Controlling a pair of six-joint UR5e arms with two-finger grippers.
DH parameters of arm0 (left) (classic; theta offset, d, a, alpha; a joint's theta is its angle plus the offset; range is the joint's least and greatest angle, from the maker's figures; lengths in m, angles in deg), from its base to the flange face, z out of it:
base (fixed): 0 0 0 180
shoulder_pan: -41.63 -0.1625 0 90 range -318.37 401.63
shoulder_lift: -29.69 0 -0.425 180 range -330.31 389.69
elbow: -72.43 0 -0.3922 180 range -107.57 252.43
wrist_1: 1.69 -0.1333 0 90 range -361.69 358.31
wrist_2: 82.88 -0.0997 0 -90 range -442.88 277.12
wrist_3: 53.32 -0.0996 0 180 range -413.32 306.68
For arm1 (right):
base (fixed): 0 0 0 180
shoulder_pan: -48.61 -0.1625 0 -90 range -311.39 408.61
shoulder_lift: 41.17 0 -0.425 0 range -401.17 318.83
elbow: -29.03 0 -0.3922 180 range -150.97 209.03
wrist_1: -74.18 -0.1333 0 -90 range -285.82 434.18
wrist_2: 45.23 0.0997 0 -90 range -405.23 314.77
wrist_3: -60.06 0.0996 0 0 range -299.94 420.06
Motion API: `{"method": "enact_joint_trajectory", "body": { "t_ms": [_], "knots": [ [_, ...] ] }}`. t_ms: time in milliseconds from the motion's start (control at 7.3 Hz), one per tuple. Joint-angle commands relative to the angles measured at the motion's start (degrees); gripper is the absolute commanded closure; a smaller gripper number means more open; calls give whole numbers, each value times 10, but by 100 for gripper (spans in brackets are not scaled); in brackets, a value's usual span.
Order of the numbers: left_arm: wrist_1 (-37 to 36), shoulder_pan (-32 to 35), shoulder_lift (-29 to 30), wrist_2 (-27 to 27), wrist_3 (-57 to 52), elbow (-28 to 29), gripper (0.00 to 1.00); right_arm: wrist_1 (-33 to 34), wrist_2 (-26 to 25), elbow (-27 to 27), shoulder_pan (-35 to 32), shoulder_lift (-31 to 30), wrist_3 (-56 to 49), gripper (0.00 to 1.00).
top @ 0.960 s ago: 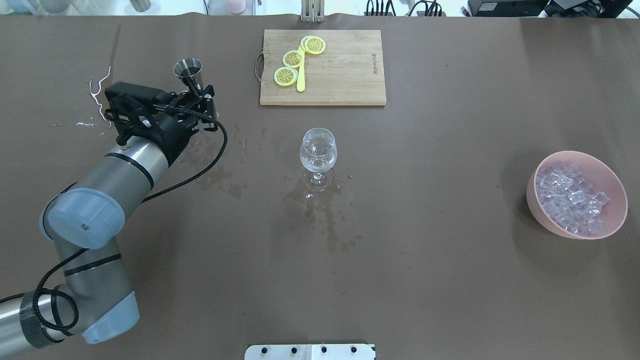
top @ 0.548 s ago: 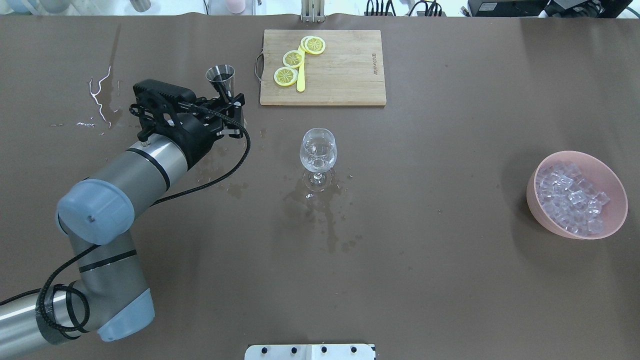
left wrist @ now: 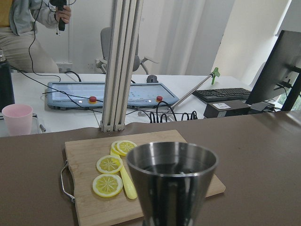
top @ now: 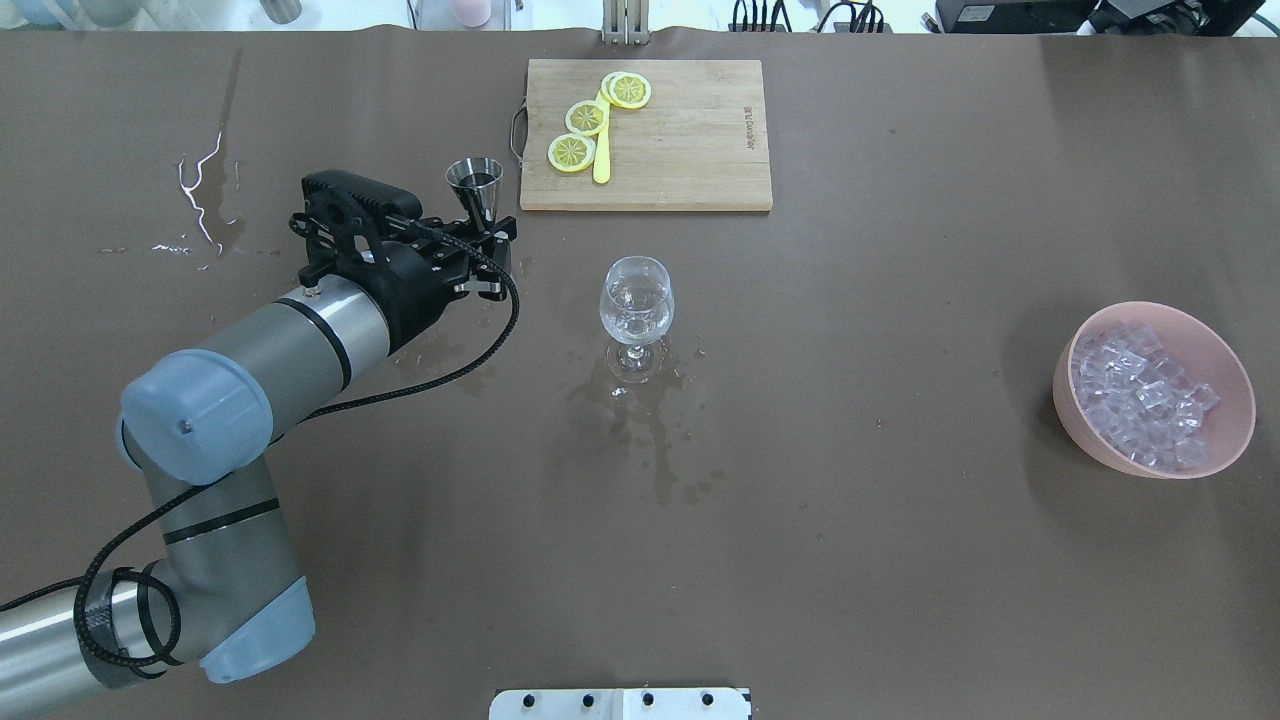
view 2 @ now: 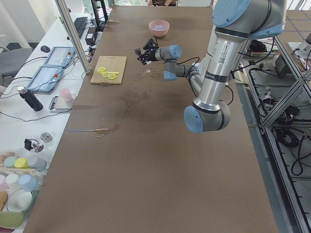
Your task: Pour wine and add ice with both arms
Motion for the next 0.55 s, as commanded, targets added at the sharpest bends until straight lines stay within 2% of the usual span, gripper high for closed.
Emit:
{"method": "enact_joint_trajectory", "body": {
  "t_ms": [0, 411],
  "knots": [
    [-2, -1, 0, 9, -11, -4, 100, -1, 6, -9, 0, 0, 0, 0],
    [-4, -1, 4, 91, -15, -24, 100, -1, 15, -17, 0, 1, 0, 0]
  ]
}}
